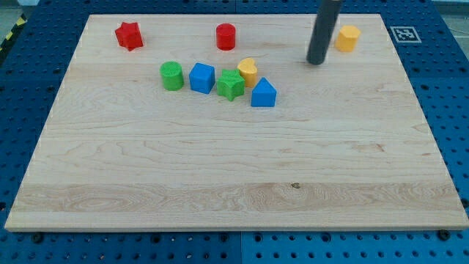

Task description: Put the blue cube to the left of the green star

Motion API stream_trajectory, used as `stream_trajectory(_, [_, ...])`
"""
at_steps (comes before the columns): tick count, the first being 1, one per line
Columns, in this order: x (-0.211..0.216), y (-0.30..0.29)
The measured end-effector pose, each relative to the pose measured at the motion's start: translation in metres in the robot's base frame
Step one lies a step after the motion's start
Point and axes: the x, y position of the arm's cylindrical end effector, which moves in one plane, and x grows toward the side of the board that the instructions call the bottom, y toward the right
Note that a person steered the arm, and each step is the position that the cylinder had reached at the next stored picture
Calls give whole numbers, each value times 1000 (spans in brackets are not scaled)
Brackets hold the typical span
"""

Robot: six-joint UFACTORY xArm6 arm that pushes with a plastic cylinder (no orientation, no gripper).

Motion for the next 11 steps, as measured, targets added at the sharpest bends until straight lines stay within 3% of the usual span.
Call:
stream_trajectory(4, [12,-186])
stream_trajectory(7, [88,-176])
stream_trajectory(9, [101,-136])
stream_trajectory(10, [149,-123])
stream_trajectory(11, [157,-150])
